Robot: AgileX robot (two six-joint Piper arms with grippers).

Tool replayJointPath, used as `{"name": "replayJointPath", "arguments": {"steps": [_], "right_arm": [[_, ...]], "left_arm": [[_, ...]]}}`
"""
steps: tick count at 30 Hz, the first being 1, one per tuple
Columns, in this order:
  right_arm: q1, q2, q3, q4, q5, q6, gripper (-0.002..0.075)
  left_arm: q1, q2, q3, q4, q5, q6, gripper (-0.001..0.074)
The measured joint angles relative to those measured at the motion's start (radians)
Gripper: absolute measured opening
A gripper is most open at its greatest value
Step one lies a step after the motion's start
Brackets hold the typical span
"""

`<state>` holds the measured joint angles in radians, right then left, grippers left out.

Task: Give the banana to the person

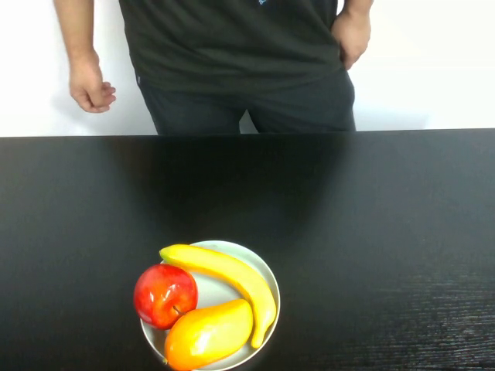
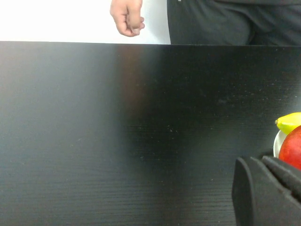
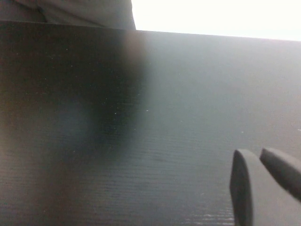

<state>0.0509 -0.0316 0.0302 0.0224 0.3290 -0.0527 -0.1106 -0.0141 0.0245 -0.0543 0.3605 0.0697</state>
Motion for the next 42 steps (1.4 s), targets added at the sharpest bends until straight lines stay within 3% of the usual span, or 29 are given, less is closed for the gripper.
{"name": "replayJointPath", "arguments": {"steps": [20, 27, 32, 42], "right_arm": [[0.0, 0.0, 0.0, -0.002, 0.0, 0.0, -0.0008], [0.0, 0.0, 0.0, -0.002, 0.0, 0.0, -0.0008], [0.0, 0.0, 0.0, -0.002, 0.0, 0.0, -0.0008], [0.0, 0.0, 0.0, -0.002, 0.0, 0.0, -0.0008]], "left_arm": [[0.0, 0.0, 0.0, -0.031, -0.027, -0.024, -0.0004], [0.0, 0.0, 0.002, -0.197, -0.191, -0.246, -0.0004], [0.0, 0.0, 0.002, -0.218, -0.33, -0.279, -0.0004], [0.0, 0.012, 0.002, -0.22, -0.308, -0.275, -0.0004]]}}
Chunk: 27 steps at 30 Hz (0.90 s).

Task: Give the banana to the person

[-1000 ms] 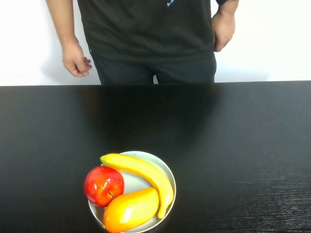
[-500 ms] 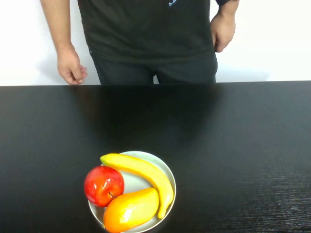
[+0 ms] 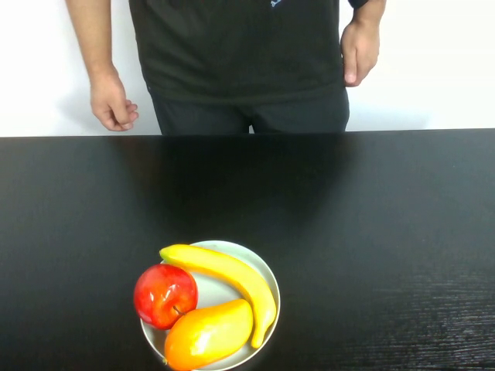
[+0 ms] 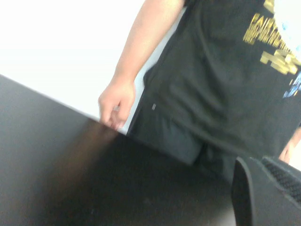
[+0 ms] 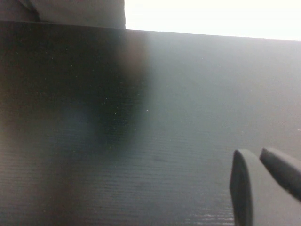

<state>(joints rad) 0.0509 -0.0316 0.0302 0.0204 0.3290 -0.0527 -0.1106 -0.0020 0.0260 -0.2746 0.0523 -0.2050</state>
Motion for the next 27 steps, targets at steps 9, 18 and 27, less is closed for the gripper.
{"name": "replayJointPath", "arguments": {"steps": [9, 18, 27], "right_arm": [[0.0, 0.0, 0.0, 0.0, 0.0, 0.0, -0.0008], [0.0, 0.0, 0.0, 0.0, 0.0, 0.0, -0.0008], [0.0, 0.0, 0.0, 0.0, 0.0, 0.0, -0.0008]], "left_arm": [[0.0, 0.093, 0.0, 0.0, 0.023, 0.013, -0.0004], [0.0, 0.206, -0.011, 0.0, 0.045, 0.068, -0.0004], [0.0, 0.448, -0.319, 0.0, 0.415, 0.233, -0.0004]]}}
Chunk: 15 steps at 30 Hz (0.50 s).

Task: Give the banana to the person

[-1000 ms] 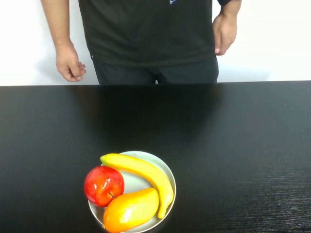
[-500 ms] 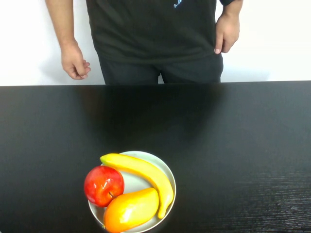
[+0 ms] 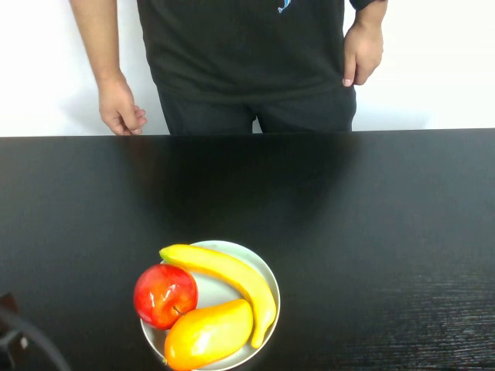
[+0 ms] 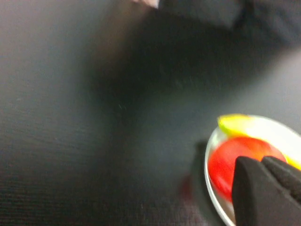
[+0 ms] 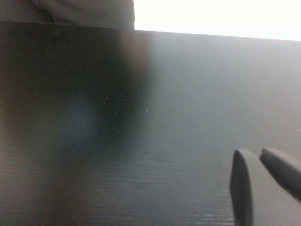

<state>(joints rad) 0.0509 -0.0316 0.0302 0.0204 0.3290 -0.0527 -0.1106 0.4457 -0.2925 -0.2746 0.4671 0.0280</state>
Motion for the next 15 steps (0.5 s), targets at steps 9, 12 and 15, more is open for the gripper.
{"name": "replayJointPath", "arguments": {"steps": [9, 12, 15], "right_arm": [[0.0, 0.0, 0.0, 0.0, 0.0, 0.0, -0.0008], [0.0, 0.0, 0.0, 0.0, 0.0, 0.0, -0.0008], [0.0, 0.0, 0.0, 0.0, 0.0, 0.0, -0.0008]], "left_arm": [[0.0, 0.47, -0.542, -0.04, 0.483, 0.485, -0.0004], [-0.025, 0.633, -0.696, -0.076, 0.562, 0.653, -0.0004], [-0.094, 0.803, -0.821, -0.079, 0.623, 0.813, -0.0004]]}}
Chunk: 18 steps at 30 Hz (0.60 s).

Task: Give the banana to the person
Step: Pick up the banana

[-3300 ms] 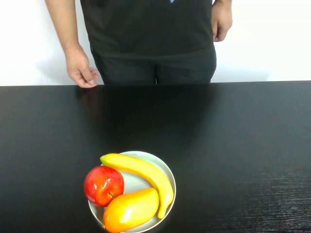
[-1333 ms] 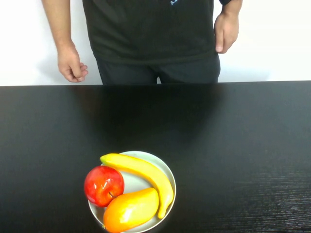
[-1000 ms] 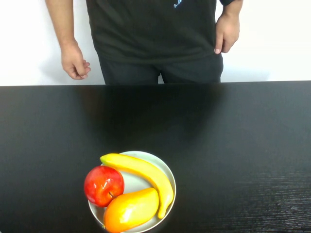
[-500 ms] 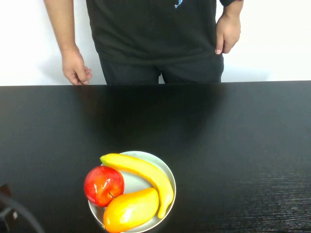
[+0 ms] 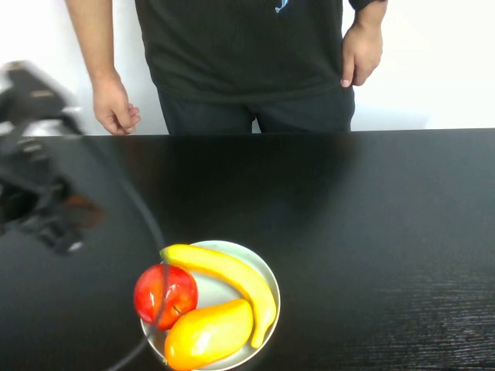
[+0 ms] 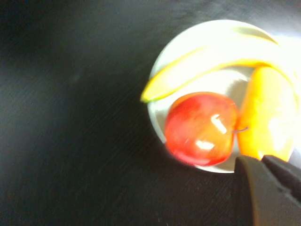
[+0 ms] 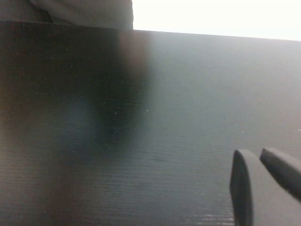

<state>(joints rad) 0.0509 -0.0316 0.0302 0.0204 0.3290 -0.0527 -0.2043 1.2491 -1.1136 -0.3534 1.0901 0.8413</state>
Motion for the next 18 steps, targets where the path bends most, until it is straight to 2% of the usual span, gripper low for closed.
{"name": "replayJointPath", "arguments": {"steps": [7, 13, 16, 18], "right_arm": [[0.0, 0.0, 0.0, 0.0, 0.0, 0.0, -0.0008], [0.0, 0.0, 0.0, 0.0, 0.0, 0.0, -0.0008], [0.0, 0.0, 0.0, 0.0, 0.0, 0.0, -0.0008], [0.0, 0.0, 0.0, 0.0, 0.0, 0.0, -0.0008]], "left_arm": [[-0.228, 0.373, -0.303, 0.091, 0.123, 0.214, -0.0004], [-0.338, 0.619, -0.475, 0.136, 0.123, 0.265, 0.0], [-0.363, 0.673, -0.489, 0.152, 0.123, 0.304, 0.0069], [-0.368, 0.693, -0.489, 0.158, 0.123, 0.346, 0.0177]]}}
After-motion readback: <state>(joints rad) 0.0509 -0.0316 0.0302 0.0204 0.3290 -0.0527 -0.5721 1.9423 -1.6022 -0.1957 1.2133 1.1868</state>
